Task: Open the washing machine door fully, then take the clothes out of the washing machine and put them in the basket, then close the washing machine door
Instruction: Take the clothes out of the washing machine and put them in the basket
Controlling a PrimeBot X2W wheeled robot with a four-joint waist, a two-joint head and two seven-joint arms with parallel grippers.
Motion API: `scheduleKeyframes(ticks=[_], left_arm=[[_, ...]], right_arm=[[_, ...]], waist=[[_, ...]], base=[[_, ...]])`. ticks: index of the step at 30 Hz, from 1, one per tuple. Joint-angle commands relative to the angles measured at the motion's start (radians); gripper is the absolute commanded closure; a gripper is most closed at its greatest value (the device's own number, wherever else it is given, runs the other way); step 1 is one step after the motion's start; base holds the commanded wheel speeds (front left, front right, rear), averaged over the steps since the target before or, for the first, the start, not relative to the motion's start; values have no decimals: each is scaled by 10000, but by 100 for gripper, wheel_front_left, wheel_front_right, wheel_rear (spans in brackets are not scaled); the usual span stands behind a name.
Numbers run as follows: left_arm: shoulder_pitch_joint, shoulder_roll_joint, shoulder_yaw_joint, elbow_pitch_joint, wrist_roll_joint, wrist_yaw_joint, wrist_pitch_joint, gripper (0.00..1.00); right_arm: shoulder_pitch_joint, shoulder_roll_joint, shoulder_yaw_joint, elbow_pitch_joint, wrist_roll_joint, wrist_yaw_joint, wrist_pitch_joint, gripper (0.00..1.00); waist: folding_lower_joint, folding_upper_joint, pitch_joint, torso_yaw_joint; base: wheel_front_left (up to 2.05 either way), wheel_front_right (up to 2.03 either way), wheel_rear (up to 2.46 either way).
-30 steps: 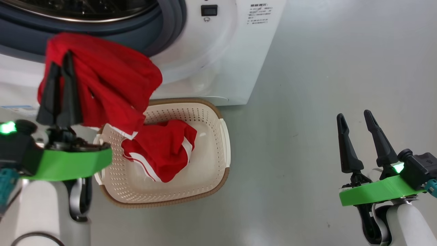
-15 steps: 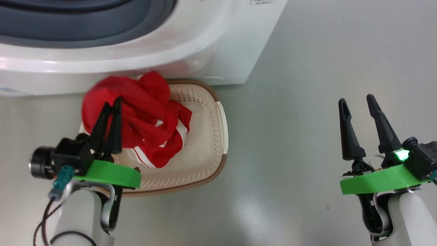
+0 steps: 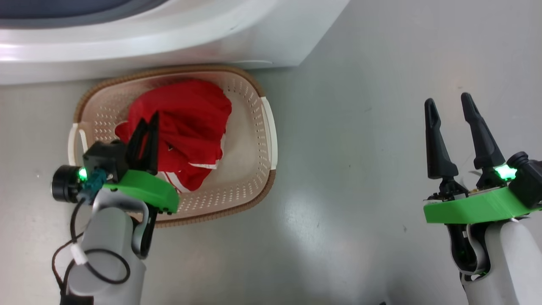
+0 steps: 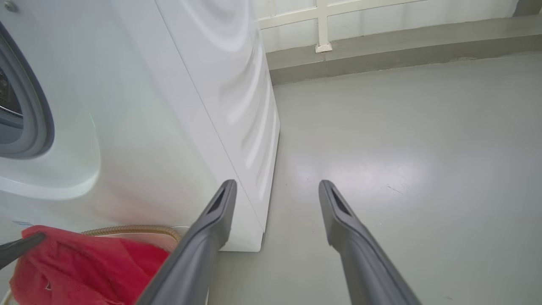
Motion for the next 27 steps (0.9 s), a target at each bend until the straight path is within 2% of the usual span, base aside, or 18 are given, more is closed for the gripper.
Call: scheduleKeyframes(ticks=[1, 6, 19, 20, 22, 24, 26, 27], left_arm=[[-141, 201, 171, 240, 31, -61, -38, 100], [-855, 271, 53, 1476, 141, -148, -38, 100], [-1984, 575, 51, 3432, 219, -198, -38, 100], [-2025, 574, 59, 3502, 202, -201, -38, 95], [-2075, 560, 53, 3612, 174, -206, -38, 69], [-2097, 549, 64, 3632, 141, -210, -38, 49], [-2083, 536, 94, 3619, 99, -213, -38, 0], [-2061, 527, 118, 3598, 70, -215, -38, 0]], right_arm=[[-64, 20, 209, -301, -50, 65, -63, 0], [-289, 20, 263, -353, -40, 65, -63, 0], [-398, 20, 301, -391, 99, 65, -63, 0], [-393, 20, 297, -390, 99, 65, -63, 0], [-390, 20, 289, -373, 91, 65, -63, 0], [-403, 20, 283, -352, 78, 65, -63, 0], [-421, 20, 286, -332, 62, 65, -63, 0], [-424, 20, 286, -319, 54, 65, -63, 0]], waist=[[0, 0, 526, -70], [0, 0, 966, -149], [0, 0, 1254, -373], [0, 0, 1236, -372], [0, 0, 1189, -360], [0, 0, 1140, -342], [0, 0, 1080, -322], [0, 0, 1037, -310]], base=[[0, 0, 0], [0, 0, 0], [0, 0, 0], [0, 0, 0], [0, 0, 0], [0, 0, 0], [0, 0, 0], [0, 0, 0]])
